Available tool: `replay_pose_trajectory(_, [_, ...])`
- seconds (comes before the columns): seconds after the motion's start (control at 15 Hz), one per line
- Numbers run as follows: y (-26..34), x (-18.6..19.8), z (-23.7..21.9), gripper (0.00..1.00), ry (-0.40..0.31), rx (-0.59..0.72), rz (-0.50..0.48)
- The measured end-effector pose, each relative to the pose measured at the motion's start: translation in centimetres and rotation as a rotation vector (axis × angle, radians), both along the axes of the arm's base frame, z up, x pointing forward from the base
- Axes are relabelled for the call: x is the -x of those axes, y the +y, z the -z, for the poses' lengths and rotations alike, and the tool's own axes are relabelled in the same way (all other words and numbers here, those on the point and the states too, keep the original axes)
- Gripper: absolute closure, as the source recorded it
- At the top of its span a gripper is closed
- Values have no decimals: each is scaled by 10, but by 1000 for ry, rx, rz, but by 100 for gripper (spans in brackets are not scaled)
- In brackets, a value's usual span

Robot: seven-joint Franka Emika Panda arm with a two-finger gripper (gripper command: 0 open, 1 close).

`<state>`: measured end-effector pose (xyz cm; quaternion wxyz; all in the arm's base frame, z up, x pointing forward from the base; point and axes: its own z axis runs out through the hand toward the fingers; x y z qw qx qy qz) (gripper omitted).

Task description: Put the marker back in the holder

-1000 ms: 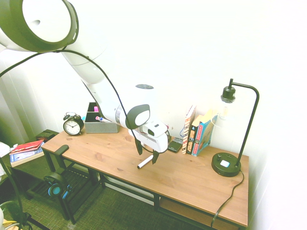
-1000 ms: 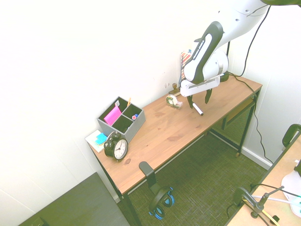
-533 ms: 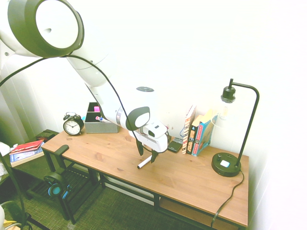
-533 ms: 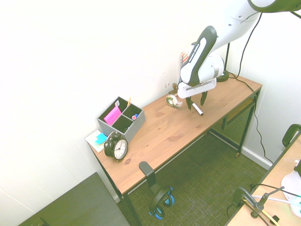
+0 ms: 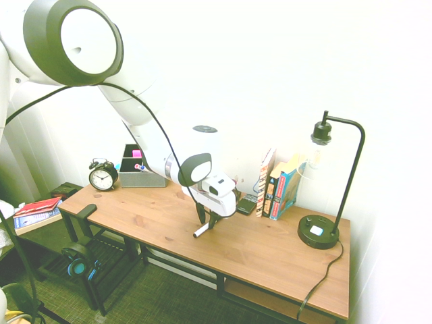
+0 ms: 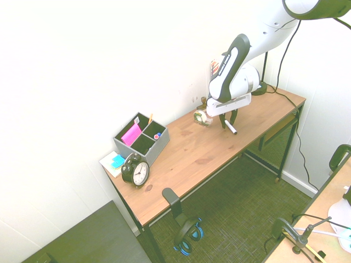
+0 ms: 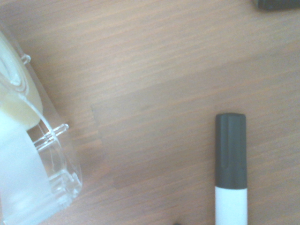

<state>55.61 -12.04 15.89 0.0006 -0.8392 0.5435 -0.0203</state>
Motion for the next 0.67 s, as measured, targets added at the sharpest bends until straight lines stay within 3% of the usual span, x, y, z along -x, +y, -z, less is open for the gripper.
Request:
replay_pose_trajectory(0.4, [-5, 2, -1, 100, 7, 2, 9])
replay_pose_trajectory(0.67, [2, 9, -42, 100, 116, -121, 81])
